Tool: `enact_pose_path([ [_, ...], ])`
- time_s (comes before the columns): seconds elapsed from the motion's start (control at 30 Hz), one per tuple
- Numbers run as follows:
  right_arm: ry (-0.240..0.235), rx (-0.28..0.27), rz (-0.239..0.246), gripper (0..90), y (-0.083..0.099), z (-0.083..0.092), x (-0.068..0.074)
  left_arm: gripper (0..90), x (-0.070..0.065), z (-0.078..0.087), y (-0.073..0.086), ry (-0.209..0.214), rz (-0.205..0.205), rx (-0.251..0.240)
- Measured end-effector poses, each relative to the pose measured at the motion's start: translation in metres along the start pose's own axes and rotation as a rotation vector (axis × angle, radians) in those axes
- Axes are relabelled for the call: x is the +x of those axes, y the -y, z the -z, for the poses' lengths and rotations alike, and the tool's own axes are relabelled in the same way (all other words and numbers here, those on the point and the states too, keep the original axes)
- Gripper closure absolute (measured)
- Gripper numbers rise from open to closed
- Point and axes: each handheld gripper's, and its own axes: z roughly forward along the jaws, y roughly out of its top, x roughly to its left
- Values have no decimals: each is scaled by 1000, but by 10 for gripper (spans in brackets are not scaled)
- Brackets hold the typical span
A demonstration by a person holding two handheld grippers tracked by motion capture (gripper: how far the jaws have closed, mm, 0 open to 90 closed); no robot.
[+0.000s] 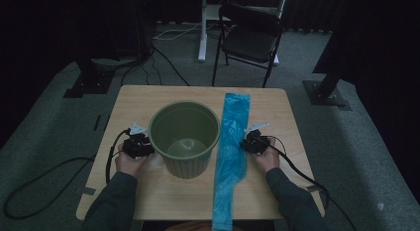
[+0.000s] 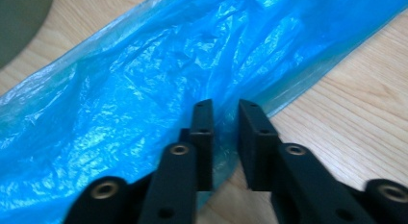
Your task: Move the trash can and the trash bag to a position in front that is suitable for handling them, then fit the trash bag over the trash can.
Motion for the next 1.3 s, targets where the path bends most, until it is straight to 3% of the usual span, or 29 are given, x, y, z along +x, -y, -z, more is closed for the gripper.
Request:
enact_pose_path([
  [0.1, 4, 28, 24, 815, 2, 4, -4, 536, -4, -1, -1, -4, -29, 0],
  [0.4, -3, 78, 76, 802, 18, 22, -21, 537, -6, -3, -2, 20, -44, -8],
  [0.63, -14, 82, 64, 778, 39, 39, -44, 539, -16, -9, -6, 48, -71, -5],
  [0.83, -28, 104, 83, 764, 49, 49, -55, 539, -23, -13, -8, 86, -98, -1],
  [0.9, -30, 112, 79, 723, 51, 52, -58, 539, -25, -14, -8, 104, -101, 2],
  [1.03, -4, 88, 41, 621, 53, 57, -60, 539, -28, -16, -9, 108, -111, 0],
  [1.1, 27, 29, 3, 515, 49, 63, -60, 530, -27, -16, -9, 106, -105, 4],
  [1.2, 35, -17, -32, 460, 40, 66, -57, 527, -26, -16, -9, 102, -104, 3],
  [1.3, 35, -39, -33, 432, 29, 63, -52, 525, -26, -15, -9, 99, -103, -3],
])
